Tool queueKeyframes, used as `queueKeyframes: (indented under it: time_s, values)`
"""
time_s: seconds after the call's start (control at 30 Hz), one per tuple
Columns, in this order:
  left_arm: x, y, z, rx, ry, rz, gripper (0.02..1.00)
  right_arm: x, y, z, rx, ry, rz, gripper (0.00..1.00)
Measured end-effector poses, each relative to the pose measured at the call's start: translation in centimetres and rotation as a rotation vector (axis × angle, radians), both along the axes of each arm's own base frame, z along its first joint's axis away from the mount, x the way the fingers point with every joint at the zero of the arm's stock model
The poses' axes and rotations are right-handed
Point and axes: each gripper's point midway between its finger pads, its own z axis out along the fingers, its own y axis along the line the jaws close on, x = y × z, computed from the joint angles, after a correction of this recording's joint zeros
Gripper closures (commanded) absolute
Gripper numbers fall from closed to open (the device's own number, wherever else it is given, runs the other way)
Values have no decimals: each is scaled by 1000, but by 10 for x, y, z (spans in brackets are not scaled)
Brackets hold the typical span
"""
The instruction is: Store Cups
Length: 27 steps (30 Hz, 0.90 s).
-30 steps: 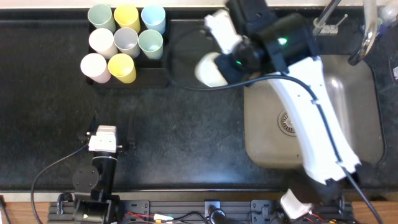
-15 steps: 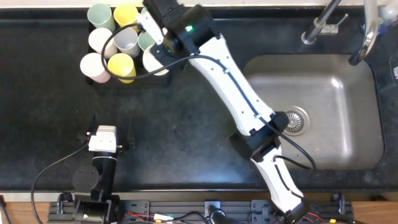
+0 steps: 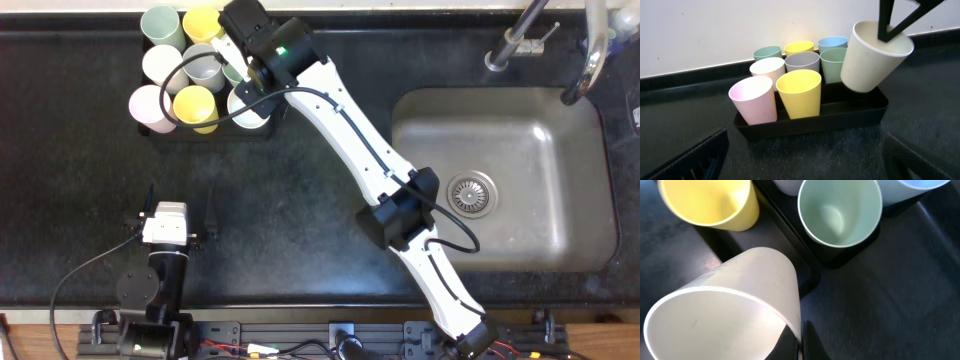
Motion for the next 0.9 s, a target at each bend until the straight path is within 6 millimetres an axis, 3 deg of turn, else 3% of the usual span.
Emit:
queueKeyframes:
  time_s: [0.47, 0.9]
  values:
    - [0, 0, 0, 0, 0, 0, 20, 8, 8, -33, -25, 17, 19, 956]
    - [0, 0, 0, 0, 0, 0, 20, 0, 9, -55, -74, 52, 63, 958]
